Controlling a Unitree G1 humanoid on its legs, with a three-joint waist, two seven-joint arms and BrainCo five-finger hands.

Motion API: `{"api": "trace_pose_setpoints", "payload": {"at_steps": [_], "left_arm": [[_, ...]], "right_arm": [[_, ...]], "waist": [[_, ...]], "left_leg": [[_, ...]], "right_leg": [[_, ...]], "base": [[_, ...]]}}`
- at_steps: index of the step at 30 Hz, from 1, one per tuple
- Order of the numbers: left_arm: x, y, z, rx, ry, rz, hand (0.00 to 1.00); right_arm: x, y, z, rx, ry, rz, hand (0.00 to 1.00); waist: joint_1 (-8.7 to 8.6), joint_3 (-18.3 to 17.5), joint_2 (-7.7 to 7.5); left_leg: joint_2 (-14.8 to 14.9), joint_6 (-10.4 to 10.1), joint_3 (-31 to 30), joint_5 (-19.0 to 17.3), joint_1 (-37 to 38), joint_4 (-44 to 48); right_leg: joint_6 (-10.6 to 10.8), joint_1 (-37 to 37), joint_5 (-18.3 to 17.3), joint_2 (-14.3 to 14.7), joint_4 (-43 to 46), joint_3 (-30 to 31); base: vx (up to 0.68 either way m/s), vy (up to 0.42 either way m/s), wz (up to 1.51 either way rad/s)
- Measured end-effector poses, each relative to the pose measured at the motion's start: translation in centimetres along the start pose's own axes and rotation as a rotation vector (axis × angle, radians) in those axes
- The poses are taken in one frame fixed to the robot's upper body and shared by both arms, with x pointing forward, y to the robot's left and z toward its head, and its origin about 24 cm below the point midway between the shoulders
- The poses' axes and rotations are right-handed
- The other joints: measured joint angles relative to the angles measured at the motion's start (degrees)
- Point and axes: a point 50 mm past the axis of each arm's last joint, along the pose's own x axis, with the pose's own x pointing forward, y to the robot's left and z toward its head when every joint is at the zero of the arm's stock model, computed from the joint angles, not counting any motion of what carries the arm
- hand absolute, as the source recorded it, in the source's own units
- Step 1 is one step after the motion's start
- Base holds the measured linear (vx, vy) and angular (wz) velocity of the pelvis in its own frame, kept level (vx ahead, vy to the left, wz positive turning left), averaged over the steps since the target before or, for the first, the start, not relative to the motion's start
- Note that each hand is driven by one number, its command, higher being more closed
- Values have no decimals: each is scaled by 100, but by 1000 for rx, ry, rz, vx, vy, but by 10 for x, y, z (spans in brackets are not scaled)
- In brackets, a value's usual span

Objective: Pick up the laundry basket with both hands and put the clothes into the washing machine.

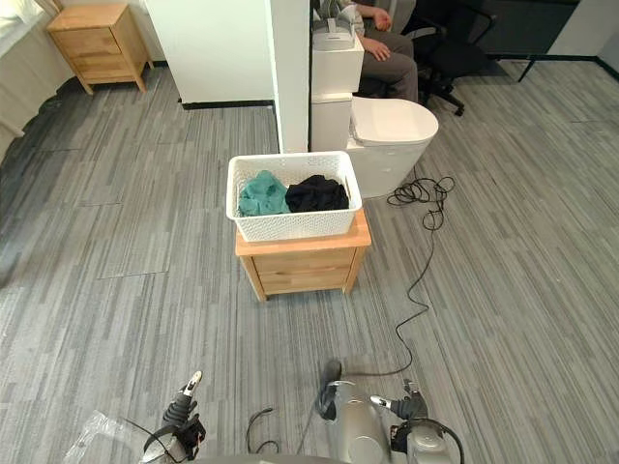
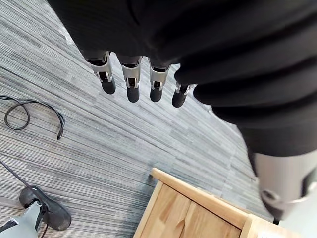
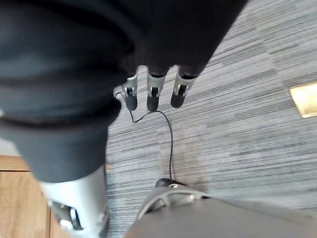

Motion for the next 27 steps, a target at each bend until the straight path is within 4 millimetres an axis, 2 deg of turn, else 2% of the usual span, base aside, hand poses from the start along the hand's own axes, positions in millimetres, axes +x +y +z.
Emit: {"api": "trace_pose_setpoints", "payload": {"at_steps": [1,2,3,4,5,6,7,8,10,11,12,13,14,15,16,17,18,19,22,23,24,26,27], "left_arm": [[-1,0,-2,-1,3,1,0],[-1,0,-3,-6,7,4,0],[-2,0,-5,-21,12,11,0],[-4,1,-10,-68,21,34,0],[-5,3,-14,-97,27,50,0],[-6,4,-14,-105,28,53,0],[-5,4,-11,-130,13,69,0],[-5,5,-9,-133,5,80,0],[-7,6,-10,-165,2,120,0],[-8,7,-9,-192,-10,149,0],[-10,5,-7,-225,-27,167,0],[-10,2,-6,-239,-34,172,0],[-10,-4,0,-268,-59,179,0],[-10,-7,5,-272,-79,185,0],[-11,-4,14,-289,-119,215,0],[-13,0,19,-297,-142,270,0],[-16,9,27,-309,-182,331,0],[-20,19,41,-349,-252,401,0],[-36,43,64,-387,-388,531,0],[-60,56,101,-296,-593,653,0],[-68,57,111,-260,-653,672,0],[-72,54,119,-216,-700,689,0],[-73,48,124,-215,-718,658,0]], "right_arm": [[1,0,5,2,-12,-3,0],[2,1,14,11,-51,-3,0],[2,2,18,15,-68,1,0],[0,8,24,36,-94,13,0],[-1,17,27,71,-111,30,0],[-2,21,29,81,-119,39,0],[-3,28,33,99,-134,51,0],[-3,28,34,101,-136,50,0],[-1,26,39,128,-148,25,0],[-1,22,45,154,-170,-5,0],[-2,17,53,195,-202,-43,0],[-3,13,56,220,-217,-66,0],[-5,6,64,272,-253,-105,0],[-8,-1,71,308,-292,-139,0],[-15,-9,80,336,-353,-178,0],[-22,-16,90,346,-414,-213,0],[-30,-19,94,356,-460,-241,0],[-42,-22,95,370,-502,-272,0],[-61,-16,104,362,-590,-280,0],[-76,0,136,327,-757,-204,0],[-77,4,144,325,-788,-189,0],[-79,7,154,323,-827,-179,0],[-78,6,172,298,-875,-176,0]], "waist": [[14,-15,80],[16,18,152],[4,39,189],[12,62,257],[73,56,267],[124,68,238],[306,57,148],[330,62,121],[314,63,104],[309,77,80],[289,78,82],[289,75,100],[289,57,123],[284,36,151],[288,7,200],[279,-91,361],[254,-150,376],[229,-202,205],[266,-356,-136],[304,-436,-264],[314,-477,-247],[345,-483,-185],[314,-439,-156]], "left_leg": [[109,-99,12,52,-94,270],[293,-345,0,327,-470,1203],[405,-319,3,560,-689,1789],[697,-223,-24,1280,-1175,3080],[1059,-234,2,1436,-1600,4327],[1190,-226,84,1418,-1773,4805],[1390,-6,260,1259,-2279,5553],[1423,81,345,1200,-2395,5548],[1487,217,564,1043,-2599,5142],[1469,167,701,898,-2662,4478],[1443,25,750,809,-2688,3577],[1431,3,735,803,-2694,3059],[1294,-34,662,828,-2660,1988],[1152,-176,527,952,-2610,1135],[1095,-403,347,1468,-2580,392],[1083,-376,268,1956,-2576,142],[1073,-388,326,1753,-2454,0],[924,-328,348,1711,-2247,-348],[591,-238,509,1765,-1964,-790],[360,-126,549,1732,-1780,-999],[336,-121,550,1735,-1742,-1086],[269,-95,480,1754,-1680,-1194],[262,-14,411,1813,-1786,-1242]], "right_leg": [[-70,27,-108,72,46,-13],[-78,206,-312,217,-10,-18],[-85,359,-382,308,-94,-24],[-119,762,-517,499,-325,-1],[-181,1172,-648,697,-513,107],[-209,1361,-704,759,-575,192],[-231,1838,-740,805,-811,450],[-231,1985,-740,773,-907,522],[-199,2286,-758,674,-1106,682],[-86,2440,-821,567,-1187,817],[36,2518,-894,491,-1203,917],[57,2546,-905,465,-1205,948],[219,2576,-1001,369,-1164,980],[351,2585,-1081,307,-1144,977],[505,2592,-1191,329,-1149,1004],[587,2602,-1279,404,-1143,1064],[655,2633,-1356,394,-1124,1085],[767,2649,-1426,242,-1075,1084],[906,2662,-1513,-60,-1042,1138],[1035,2765,-1508,-263,-1128,1134],[1072,2771,-1482,-275,-1161,1114],[1083,2869,-1476,-309,-1168,1073],[1150,2759,-1432,-303,-1147,1011]], "base": [[770,-189,-13],[497,-128,-18],[628,-165,-14],[511,-114,-26],[750,-165,-40],[785,-165,-76],[621,-130,-70],[466,-90,-65],[346,-15,-44],[405,35,-58],[312,54,-48],[277,93,-34],[194,90,-22],[213,122,-32],[203,165,-35],[269,259,-33],[278,297,-8],[231,239,4],[235,192,-4],[234,208,0],[188,160,5],[69,38,18],[25,19,25]]}}
